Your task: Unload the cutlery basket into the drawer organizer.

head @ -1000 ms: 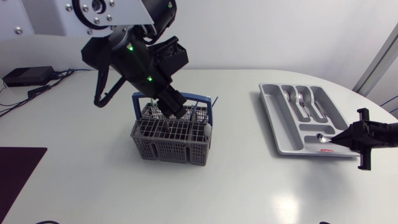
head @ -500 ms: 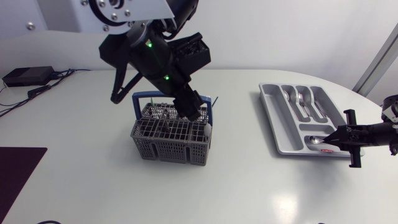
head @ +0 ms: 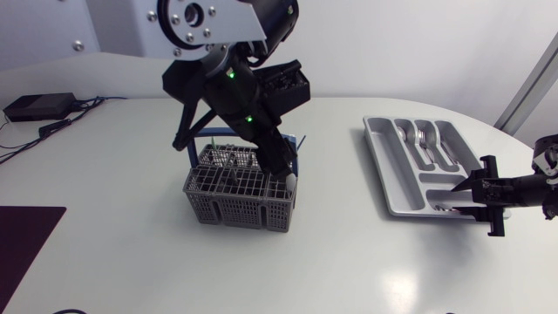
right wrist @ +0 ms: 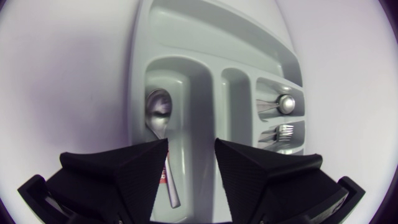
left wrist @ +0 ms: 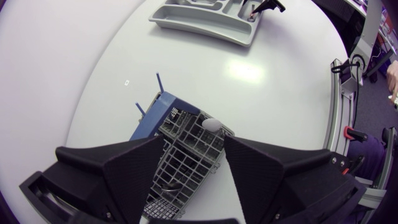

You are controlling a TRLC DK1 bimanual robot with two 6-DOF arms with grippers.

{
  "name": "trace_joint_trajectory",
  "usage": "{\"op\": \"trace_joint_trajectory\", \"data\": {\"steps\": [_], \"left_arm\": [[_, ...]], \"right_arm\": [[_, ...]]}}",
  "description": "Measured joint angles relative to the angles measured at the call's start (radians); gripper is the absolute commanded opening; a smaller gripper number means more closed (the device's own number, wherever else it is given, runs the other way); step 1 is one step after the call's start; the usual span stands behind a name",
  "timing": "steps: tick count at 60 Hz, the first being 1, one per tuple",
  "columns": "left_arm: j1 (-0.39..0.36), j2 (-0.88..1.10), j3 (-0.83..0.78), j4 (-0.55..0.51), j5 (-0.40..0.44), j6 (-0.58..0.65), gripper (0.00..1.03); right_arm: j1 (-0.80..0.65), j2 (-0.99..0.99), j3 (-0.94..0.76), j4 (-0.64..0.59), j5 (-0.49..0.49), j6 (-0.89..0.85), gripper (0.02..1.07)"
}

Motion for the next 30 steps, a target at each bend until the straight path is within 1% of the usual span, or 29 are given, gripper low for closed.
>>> {"op": "trace_joint_trajectory", "data": {"steps": [2,9,14,22,30], "left_arm": [[0.0,-0.008,-0.008,-0.001,0.0,0.006,0.68],[0.002,-0.033,-0.027,-0.001,0.0,0.011,0.68],[0.003,-0.055,-0.043,-0.002,0.0,0.014,0.68],[0.018,-0.094,-0.075,-0.002,0.0,0.014,0.68],[0.051,-0.121,-0.101,-0.003,0.0,0.014,0.67]], "right_arm": [[0.003,-0.026,0.0,-0.013,-0.004,0.019,0.82],[0.033,-0.123,0.001,-0.103,-0.019,0.089,0.85],[0.073,-0.193,0.001,-0.137,-0.021,0.185,0.88],[0.169,-0.293,0.001,-0.195,-0.023,0.375,0.88],[0.293,-0.368,0.006,-0.266,-0.019,0.594,0.88]]}}
